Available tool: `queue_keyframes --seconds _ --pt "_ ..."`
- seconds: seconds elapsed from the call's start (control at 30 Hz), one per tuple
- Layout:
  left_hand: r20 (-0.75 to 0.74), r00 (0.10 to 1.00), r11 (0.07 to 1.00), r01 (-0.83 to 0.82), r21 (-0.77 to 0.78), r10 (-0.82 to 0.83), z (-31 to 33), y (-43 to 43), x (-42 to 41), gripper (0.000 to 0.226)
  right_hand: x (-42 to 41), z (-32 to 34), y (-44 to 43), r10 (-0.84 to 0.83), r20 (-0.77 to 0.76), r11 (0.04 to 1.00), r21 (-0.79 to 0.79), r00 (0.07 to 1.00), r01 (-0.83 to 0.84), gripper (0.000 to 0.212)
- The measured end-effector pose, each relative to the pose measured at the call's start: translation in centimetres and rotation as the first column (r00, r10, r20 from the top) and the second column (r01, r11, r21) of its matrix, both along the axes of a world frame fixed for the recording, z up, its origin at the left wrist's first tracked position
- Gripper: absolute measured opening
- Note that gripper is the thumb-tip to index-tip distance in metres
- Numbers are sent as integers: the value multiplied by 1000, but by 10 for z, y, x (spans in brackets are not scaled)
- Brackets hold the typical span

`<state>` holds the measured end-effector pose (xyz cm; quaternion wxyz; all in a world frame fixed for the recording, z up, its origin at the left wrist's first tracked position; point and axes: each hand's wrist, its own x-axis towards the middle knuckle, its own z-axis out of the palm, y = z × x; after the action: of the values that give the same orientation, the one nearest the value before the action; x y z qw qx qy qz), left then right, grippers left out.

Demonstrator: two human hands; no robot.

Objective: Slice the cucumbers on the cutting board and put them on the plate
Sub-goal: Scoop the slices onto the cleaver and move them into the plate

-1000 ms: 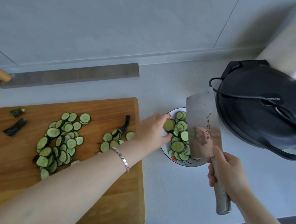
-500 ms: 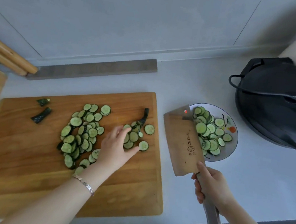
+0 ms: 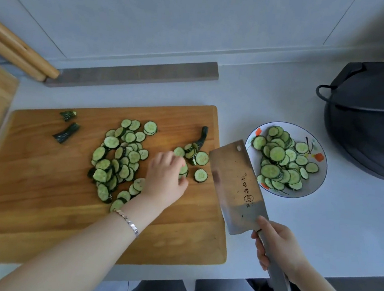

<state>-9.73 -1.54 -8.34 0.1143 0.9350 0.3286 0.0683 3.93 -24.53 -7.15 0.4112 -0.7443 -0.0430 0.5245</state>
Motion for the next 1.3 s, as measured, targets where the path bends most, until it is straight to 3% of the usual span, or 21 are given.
queue_keyframes --seconds 0.13,0.3,0.43,0.57,0.73,0.9,1.0,1.07,1.13,1.23,1.3 --pt "-34 970 968 243 63 -241 3 -6 29 37 -5 1 -3 -1 12 1000 12 1000 1 41" --pt "-356 921 985 171 -1 -160 16 7 70 23 -6 4 -7 -52 15 998 28 999 52 40" --pt "-466 865 981 189 -43 -187 22 12 85 29 0 8 -12 -73 43 997 20 996 72 40" --pt "-476 840 965 226 -132 -262 25 18 84 24 6 10 -17 -66 50 998 13 997 66 39" --pt "-307 859 883 288 -371 -410 30 5 62 17 8 11 -24 -24 51 1000 5 998 24 41" --pt "-334 754 825 516 -231 -566 26 -6 43 22 8 10 -24 -6 51 1000 -3 999 6 42" --pt "-417 712 816 555 -161 -566 20 -10 29 17 8 11 -23 8 59 1000 -8 998 -8 42" --pt "-434 752 861 489 -137 -496 19 -4 15 13 8 14 -21 25 68 1000 -10 997 -24 41" --pt "-335 851 914 385 -129 -405 20 6 2 9 8 17 -18 42 73 999 -8 996 -41 41" --pt "-125 963 971 231 -56 -237 23 22 3 17 7 21 -11 76 80 997 -4 994 -76 41" --pt "-99 977 982 184 -39 -187 22 35 14 31 5 24 -7 107 96 994 0 990 -108 42"
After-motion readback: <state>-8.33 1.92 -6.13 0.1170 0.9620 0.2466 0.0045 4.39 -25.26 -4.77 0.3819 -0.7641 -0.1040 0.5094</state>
